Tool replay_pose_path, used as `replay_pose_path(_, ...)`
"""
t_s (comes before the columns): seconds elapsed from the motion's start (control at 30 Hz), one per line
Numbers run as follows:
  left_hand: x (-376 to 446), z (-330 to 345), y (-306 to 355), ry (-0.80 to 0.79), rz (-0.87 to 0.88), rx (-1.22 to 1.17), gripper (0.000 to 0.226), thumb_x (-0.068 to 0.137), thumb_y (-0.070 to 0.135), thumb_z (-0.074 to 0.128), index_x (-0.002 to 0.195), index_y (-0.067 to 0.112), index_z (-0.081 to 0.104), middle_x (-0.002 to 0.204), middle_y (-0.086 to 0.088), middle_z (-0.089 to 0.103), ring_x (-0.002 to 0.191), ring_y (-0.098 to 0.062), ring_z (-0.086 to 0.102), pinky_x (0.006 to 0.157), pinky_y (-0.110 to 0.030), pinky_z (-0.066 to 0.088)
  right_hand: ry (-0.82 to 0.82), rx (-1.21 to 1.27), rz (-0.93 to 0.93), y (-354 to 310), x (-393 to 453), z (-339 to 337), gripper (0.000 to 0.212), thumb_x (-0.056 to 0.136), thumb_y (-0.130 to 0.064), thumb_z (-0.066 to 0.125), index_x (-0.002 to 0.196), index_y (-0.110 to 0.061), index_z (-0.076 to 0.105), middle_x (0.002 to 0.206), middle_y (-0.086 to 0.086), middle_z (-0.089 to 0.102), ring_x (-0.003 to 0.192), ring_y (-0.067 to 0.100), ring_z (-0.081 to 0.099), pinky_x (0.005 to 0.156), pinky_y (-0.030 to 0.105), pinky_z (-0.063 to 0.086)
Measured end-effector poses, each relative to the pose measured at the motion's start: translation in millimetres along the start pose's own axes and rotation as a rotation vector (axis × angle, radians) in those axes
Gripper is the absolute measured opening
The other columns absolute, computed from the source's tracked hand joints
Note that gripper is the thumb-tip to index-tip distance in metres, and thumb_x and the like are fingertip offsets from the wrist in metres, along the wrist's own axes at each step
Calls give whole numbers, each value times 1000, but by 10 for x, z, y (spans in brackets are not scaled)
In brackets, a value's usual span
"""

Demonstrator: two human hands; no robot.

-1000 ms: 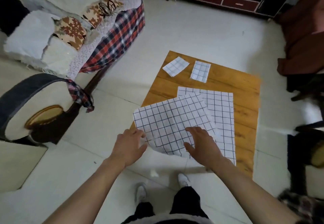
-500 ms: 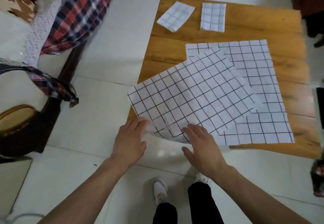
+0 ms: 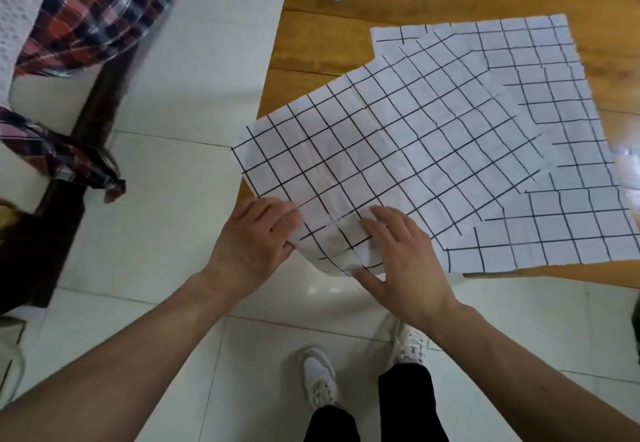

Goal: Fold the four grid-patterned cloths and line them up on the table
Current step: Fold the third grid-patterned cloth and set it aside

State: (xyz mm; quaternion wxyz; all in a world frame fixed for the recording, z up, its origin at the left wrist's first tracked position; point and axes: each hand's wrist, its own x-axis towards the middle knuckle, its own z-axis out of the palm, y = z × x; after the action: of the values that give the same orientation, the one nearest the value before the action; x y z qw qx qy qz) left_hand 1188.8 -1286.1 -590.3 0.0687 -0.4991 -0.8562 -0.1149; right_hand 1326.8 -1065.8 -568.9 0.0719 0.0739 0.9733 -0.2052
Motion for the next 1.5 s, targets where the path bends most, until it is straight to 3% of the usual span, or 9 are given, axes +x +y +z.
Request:
replay_pose_path(0.3,157,-177,234,51,2,-106,3,81,17,62,82,16,64,90,3,67,87,-24,62,80,-41,45,-26,154,23,65,119,-280,75,78,-65,62,138,-22,49,148,0,43,141,19,33,114,34,26)
replay_pose_path(0.43,369,-344,560,7,-122,-184,8,83,24,60,80,17,59,74,3,59,71,-20,53,72,-38,41,19,175,24,46,65,-455,78,78,-74,54,138,-25,49,147,-2,44,141,15,34,114,38,30)
replay_pose_path(0.6,760,-480,961,-73,-247,-367,16,91,37,58,84,22,56,71,11,54,64,-10,49,74,-38,47,37,148,40,64,-123,-739,90,64,-74,65,139,-27,48,145,-5,45,137,14,37,113,39,31)
replay_pose_path(0.73,1086,-608,1237,-65,-286,-487,20,92,37,62,79,25,53,64,13,52,57,-8,49,67,-36,48,150,48,106,185,-309,-917,91,57,-63,77,135,-24,50,132,-4,53,123,18,48,106,40,38)
replay_pose_path(0.83,1285,-712,1429,-33,-277,-530,22,91,33,63,75,26,50,61,12,51,53,-5,48,60,-33,49,259,-42,184,285,-393,-976,75,68,-49,77,134,-21,52,126,-2,55,118,20,50,101,38,39)
replay_pose_path(1.07,1331,-752,1478,-72,-115,-368,24,81,41,72,91,24,59,81,9,60,75,-12,55,73,-36,48,357,61,215,539,-449,-1145,37,70,-11,72,106,-18,64,94,-3,62,84,21,58,79,42,49)
replay_pose_path(1.2,1174,-726,1219,-153,-95,-192,27,74,23,80,93,20,62,90,3,63,86,-22,57,76,-40,45,358,66,181,678,-573,-1265,36,66,-4,73,98,-18,65,88,-4,60,79,21,56,75,38,46)
replay_pose_path(1.4,1025,-735,1075,-175,-97,-184,24,75,20,82,82,21,59,75,6,60,70,-19,53,68,-39,45,216,67,155,916,-753,-1387,44,66,-3,76,104,-21,64,102,-5,60,92,21,57,79,35,48)
replay_pose_path(1.5,1014,-752,1188,-168,-48,-205,26,70,15,83,81,20,60,73,5,59,68,-21,54,66,-40,45,226,71,126,995,-844,-1392,30,76,-6,72,101,-22,66,99,-6,58,89,20,57,75,37,50)
